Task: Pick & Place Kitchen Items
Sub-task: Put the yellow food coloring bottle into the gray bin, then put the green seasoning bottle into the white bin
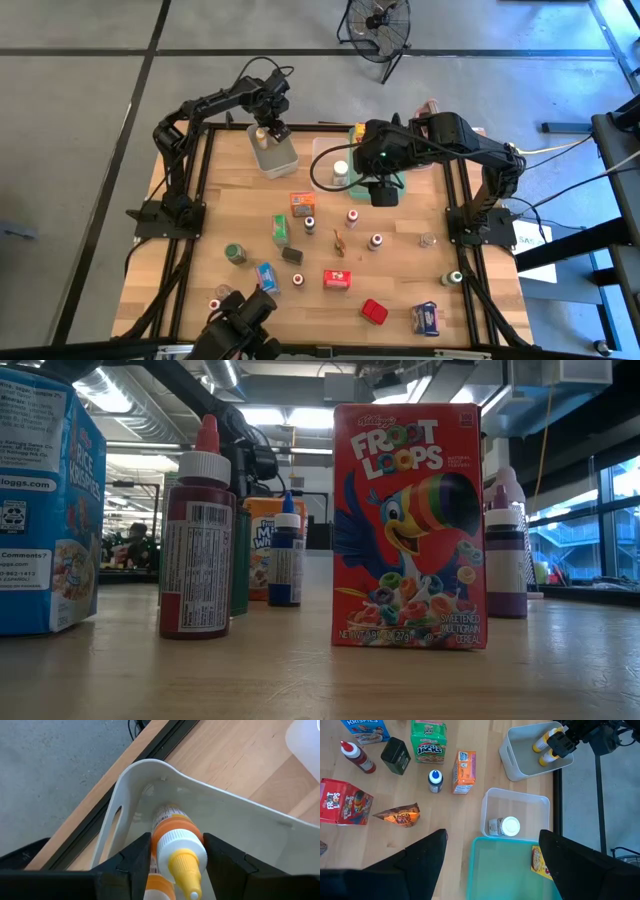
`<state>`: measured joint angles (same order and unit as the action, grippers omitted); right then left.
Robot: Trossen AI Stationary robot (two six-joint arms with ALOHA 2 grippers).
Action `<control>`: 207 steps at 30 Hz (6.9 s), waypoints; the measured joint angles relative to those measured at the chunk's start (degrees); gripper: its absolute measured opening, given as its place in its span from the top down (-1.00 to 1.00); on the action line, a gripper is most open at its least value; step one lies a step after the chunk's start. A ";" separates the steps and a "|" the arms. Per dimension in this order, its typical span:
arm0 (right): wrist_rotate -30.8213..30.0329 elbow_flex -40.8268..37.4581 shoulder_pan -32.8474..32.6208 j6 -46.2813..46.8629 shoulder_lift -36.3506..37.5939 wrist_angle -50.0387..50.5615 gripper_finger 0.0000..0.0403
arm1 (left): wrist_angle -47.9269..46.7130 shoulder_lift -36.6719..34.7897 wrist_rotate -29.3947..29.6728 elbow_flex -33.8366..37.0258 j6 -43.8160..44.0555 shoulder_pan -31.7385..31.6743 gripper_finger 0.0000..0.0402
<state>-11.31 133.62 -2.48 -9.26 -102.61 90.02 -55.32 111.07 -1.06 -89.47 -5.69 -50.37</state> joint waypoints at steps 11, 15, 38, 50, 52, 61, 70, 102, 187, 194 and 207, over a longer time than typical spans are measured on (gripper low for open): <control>0.02 0.00 -0.01 0.31 0.00 0.00 -0.59 | -0.10 0.00 -0.04 0.00 0.00 0.00 0.11; 0.04 0.00 -0.01 0.46 0.00 0.00 -0.59 | -0.10 0.00 -0.44 0.00 -0.37 0.00 0.01; 0.07 0.00 -0.02 0.90 0.00 -0.01 -0.59 | -0.38 -6.60 0.07 -0.02 -0.34 0.01 -0.16; 0.02 0.00 -0.02 3.32 0.00 0.00 -0.59 | -3.36 -24.37 -0.06 -0.04 0.46 3.73 -0.16; 0.02 0.00 -0.08 4.31 0.00 0.00 -0.59 | -3.66 -27.65 -0.45 -0.04 0.46 5.27 -0.17; 0.02 0.00 -1.13 8.28 0.00 0.00 -0.59 | -8.49 -37.81 -3.34 -0.07 0.45 10.34 -0.17; 0.02 0.00 -2.20 13.18 0.00 -0.02 -0.59 | -9.00 -39.72 -4.25 -0.05 0.06 11.06 -0.17; -0.22 0.00 -8.29 26.04 0.00 -0.02 -0.59 | -28.24 -43.01 -8.00 -0.04 5.75 26.49 -0.72; -5.03 -0.02 -16.33 35.43 -8.44 -4.69 -0.59 | 1.52 -47.18 18.03 47.13 51.55 89.96 -0.52; -5.14 -0.02 -16.33 35.41 -8.44 -5.05 -0.59 | 1.58 -45.90 17.79 47.12 51.93 89.96 -0.20; -5.13 -0.02 -16.33 34.70 -8.44 -5.03 -0.59 | 1.16 -46.53 13.89 46.81 53.57 89.94 -0.01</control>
<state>-16.44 133.60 -18.81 25.45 -111.04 84.99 -54.16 64.53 12.83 -42.66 47.88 39.57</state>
